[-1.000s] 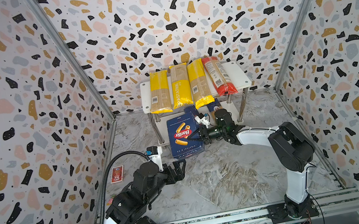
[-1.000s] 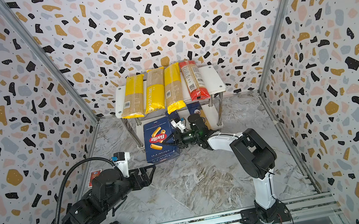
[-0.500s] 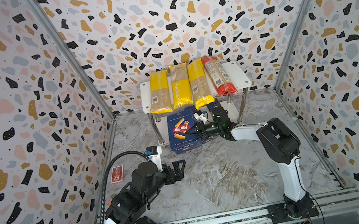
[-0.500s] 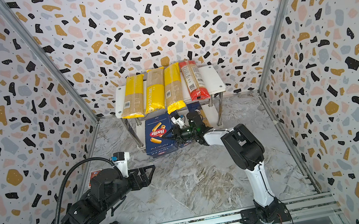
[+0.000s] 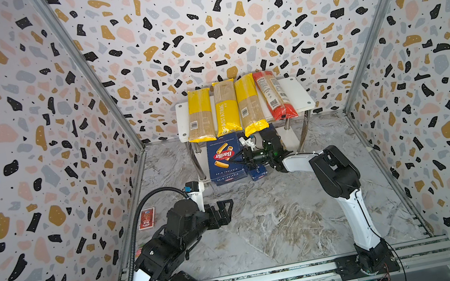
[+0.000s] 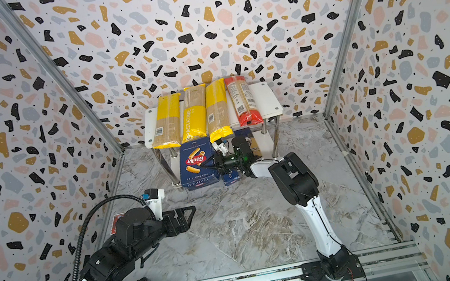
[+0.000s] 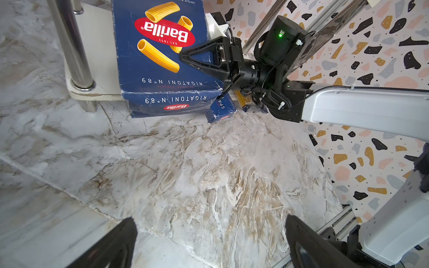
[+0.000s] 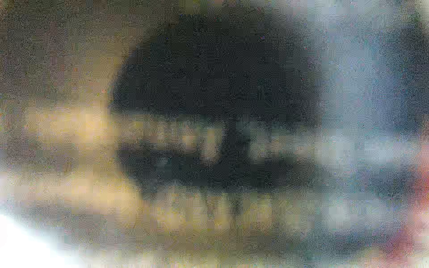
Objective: Arrange pasta packages on shelves
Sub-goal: Place the pasta box on the shelf.
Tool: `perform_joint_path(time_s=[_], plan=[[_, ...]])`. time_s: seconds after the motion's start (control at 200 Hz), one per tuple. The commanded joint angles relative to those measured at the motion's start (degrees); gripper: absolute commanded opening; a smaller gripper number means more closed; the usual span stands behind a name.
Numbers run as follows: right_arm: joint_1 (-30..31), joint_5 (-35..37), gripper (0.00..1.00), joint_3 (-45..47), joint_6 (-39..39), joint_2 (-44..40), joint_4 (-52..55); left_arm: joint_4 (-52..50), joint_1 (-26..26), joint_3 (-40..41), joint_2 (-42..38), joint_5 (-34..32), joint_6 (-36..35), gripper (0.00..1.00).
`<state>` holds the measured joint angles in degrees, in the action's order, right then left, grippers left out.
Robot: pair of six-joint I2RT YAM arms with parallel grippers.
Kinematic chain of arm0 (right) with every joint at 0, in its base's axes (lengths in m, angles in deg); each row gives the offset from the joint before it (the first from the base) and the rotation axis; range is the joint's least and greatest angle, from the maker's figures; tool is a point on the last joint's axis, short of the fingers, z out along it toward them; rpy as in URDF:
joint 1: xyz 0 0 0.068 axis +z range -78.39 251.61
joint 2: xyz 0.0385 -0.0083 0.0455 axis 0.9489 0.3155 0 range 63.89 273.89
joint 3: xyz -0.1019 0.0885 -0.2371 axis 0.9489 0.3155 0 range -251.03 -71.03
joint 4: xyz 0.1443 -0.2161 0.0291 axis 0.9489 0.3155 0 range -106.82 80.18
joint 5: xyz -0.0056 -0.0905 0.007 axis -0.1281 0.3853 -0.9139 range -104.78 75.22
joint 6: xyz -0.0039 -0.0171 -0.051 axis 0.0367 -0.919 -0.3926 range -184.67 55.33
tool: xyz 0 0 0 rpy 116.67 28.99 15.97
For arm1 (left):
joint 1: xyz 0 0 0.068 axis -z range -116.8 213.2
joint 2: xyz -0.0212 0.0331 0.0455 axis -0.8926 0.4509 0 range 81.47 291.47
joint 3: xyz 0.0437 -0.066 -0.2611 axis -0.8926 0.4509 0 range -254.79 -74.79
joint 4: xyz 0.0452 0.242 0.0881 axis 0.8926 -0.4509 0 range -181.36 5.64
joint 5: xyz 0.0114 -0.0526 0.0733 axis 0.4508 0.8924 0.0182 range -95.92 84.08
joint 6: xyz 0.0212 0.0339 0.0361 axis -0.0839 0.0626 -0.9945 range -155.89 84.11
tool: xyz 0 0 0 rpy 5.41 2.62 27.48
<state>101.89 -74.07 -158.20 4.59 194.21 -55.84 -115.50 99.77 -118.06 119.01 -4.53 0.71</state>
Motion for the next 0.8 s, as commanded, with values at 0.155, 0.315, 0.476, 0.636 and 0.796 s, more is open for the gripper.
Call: perform_joint_path(time_s=[0.155, 0.315, 0.476, 0.636, 0.796], plan=[[-0.7, -1.3, 0.46, -8.5, -4.1, -2.0, -2.8, 3.0, -1.5, 0.8, 0.4, 2.6, -1.2, 0.99], [-0.4, -0.5, 0.49, -10.9, -5.4, -0.4, 0.5, 3.0, -2.1, 1.1, 0.3, 3.4, -1.4, 0.99], [-0.2, 0.5, 0.49, -14.3, -6.9, 1.6, 4.0, 2.7, -2.7, 1.4, -0.3, 3.9, -1.7, 0.99], [0.3, 0.7, 0.50, -18.8, -8.5, 3.5, 8.2, 2.2, -3.3, 1.7, -1.0, 4.3, -1.9, 0.99], [0.5, 0.8, 0.50, -22.2, -9.3, 5.4, 11.3, 2.3, -3.8, 2.1, -1.4, 4.7, -2.0, 1.00]])
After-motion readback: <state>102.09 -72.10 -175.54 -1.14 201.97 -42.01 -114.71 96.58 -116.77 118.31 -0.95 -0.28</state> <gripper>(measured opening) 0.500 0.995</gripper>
